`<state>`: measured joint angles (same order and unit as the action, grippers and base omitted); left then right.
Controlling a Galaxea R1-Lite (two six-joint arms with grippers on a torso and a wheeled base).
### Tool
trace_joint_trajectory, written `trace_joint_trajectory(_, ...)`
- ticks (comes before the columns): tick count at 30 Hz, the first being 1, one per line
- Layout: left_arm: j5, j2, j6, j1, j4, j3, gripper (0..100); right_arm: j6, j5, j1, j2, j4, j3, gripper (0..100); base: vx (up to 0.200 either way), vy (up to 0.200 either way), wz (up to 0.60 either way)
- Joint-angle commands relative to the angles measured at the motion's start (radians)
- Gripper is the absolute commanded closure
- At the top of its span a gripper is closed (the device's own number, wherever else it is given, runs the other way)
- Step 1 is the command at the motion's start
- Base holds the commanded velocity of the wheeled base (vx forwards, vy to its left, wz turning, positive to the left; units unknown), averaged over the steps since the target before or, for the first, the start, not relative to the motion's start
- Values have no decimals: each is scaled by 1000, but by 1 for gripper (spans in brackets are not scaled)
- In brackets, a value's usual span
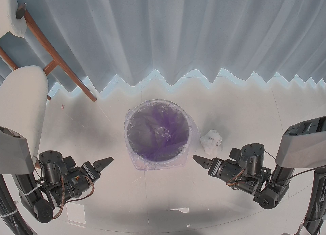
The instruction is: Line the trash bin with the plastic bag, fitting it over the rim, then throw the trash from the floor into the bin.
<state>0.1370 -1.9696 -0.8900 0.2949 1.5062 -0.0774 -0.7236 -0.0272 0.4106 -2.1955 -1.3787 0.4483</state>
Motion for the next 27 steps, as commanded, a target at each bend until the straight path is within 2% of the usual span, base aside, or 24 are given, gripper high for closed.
trace_joint_trajectory(1, 7, 126, -175, 18, 2, -28, 0, 6, 66, 13, -21, 78, 136, 0, 0, 0, 0)
trace_joint_trajectory(3, 13, 179, -230, 21, 0, -27, 0, 6, 87, 13, -12, 148, 193, 0, 0, 0, 0)
trace_joint_trajectory(5, 24, 261, -316, 27, 0, -18, 0, -2, 92, 13, 30, 290, 282, 0, 0, 0, 0)
trace_joint_trajectory(6, 26, 267, -320, 29, -1, -18, 0, -2, 92, 13, 33, 300, 288, 0, 0, 0, 0)
trace_joint_trajectory(7, 44, 333, -377, 59, -3, 1, 0, -11, 92, 13, 62, 452, 372, 0, 0, 0, 0)
trace_joint_trajectory(8, 46, 344, -380, 64, -4, 7, 0, -13, 92, 13, 65, 478, 385, 0, 0, 0, 0)
trace_joint_trajectory(9, 58, 383, -382, 98, -7, 50, 0, -10, 95, 16, 77, 604, 463, 0, 0, 0, 0)
trace_joint_trajectory(11, 61, 413, -382, 132, -15, 77, 0, 0, 109, 20, 80, 734, 541, 0, 0, 0, 0)
trace_joint_trajectory(13, 50, 440, -372, 127, -29, 77, 0, 21, 128, 23, 77, 857, 627, 0, 0, 0, 0)
trace_joint_trajectory(19, -11, 468, -257, 93, -47, 77, 0, 70, 132, 43, 71, 991, 760, 0, 0, 0, 0)
trace_joint_trajectory(24, -59, 506, -245, 96, -49, 77, 0, 107, 153, 57, 57, 1123, 793, 0, 0, 0, 0)
trace_joint_trajectory(27, -63, 543, -250, 96, -50, 77, 0, 108, 161, 68, 40, 1146, 791, 0, 0, 0, 0)
